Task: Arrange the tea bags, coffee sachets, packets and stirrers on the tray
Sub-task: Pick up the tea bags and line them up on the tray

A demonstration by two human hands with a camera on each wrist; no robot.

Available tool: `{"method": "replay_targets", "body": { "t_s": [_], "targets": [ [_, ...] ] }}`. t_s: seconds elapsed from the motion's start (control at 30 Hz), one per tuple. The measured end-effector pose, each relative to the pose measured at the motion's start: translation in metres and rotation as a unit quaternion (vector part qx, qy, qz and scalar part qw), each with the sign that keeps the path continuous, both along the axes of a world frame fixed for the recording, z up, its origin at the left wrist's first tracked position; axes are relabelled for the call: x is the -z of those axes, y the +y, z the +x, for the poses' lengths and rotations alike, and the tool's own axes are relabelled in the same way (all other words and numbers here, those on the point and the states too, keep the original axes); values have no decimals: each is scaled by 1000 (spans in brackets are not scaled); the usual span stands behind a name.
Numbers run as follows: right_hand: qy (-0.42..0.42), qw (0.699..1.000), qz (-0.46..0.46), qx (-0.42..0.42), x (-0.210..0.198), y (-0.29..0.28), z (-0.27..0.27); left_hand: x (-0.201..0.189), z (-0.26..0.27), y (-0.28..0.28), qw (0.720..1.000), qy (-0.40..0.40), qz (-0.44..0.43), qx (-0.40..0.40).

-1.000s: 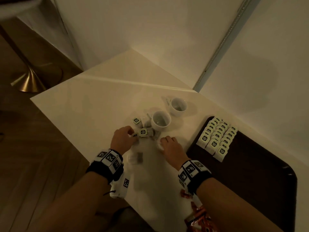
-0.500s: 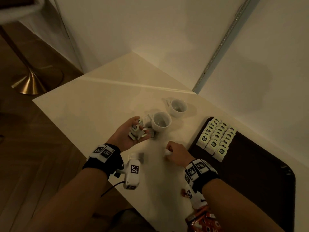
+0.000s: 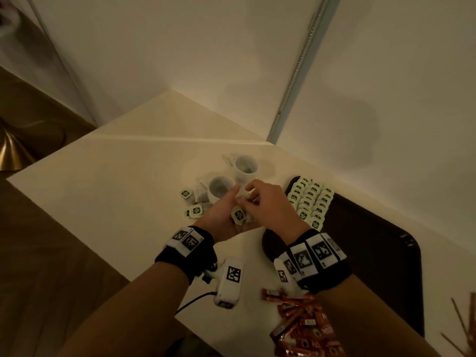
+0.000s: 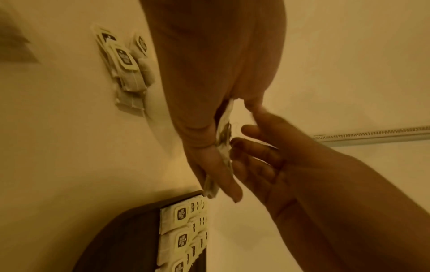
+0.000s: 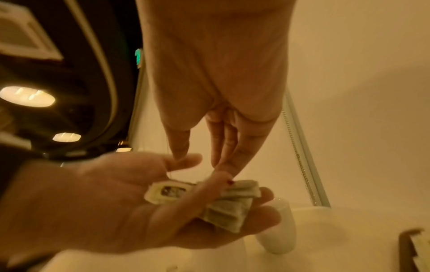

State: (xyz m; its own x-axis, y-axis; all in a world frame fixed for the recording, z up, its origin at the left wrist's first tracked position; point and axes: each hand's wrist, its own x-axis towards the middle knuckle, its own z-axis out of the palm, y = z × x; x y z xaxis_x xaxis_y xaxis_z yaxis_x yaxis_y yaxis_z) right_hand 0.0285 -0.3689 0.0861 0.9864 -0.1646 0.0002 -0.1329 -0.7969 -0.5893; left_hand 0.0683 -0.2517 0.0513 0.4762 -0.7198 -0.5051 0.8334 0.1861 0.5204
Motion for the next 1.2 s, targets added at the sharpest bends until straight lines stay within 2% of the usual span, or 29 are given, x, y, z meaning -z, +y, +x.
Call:
{"method": "replay_targets", "body": {
  "t_s": [0.1, 0.17, 0.27, 0.33, 0.53, 0.73, 0.83, 0.93, 1.03, 1.13, 1.2],
  "targets": [
    [-8, 998, 59, 24, -11, -13, -11, -7, -2, -6, 1000, 6, 2, -6],
    [-23, 999, 47, 16, -16, -27, -18, -12, -2, -8, 1000, -9, 5, 19],
    [1, 1000, 5, -19, -23, -45, -28, -22, -2, -14, 998, -32, 0, 58],
    [-1, 1000, 11, -12, -28, -54, -33, -29, -4, -21, 996, -41, -10, 78],
    [-46, 993, 90, 62, -40, -77, -41, -41, -10, -37, 993, -58, -60, 80],
    [-133, 965, 216, 61, -63, -85, -42, -48, -9, -49, 988, -127, -69, 60],
    [-163, 967, 194, 39, -79, -90, -41, -53, -4, -53, 986, -136, -86, 29],
    [-197, 973, 121, 9, -93, -92, -42, -62, 1, -57, 983, -154, -98, -3],
    [-197, 977, 83, 2, -103, -91, -42, -73, 0, -63, 964, -255, -70, -2],
    [-192, 979, 68, -13, -109, -88, -44, -84, -7, -69, 920, -392, -24, 13],
    [-196, 978, 61, -22, -111, -86, -45, -86, -9, -72, 897, -441, -10, 9]
  ]
}}
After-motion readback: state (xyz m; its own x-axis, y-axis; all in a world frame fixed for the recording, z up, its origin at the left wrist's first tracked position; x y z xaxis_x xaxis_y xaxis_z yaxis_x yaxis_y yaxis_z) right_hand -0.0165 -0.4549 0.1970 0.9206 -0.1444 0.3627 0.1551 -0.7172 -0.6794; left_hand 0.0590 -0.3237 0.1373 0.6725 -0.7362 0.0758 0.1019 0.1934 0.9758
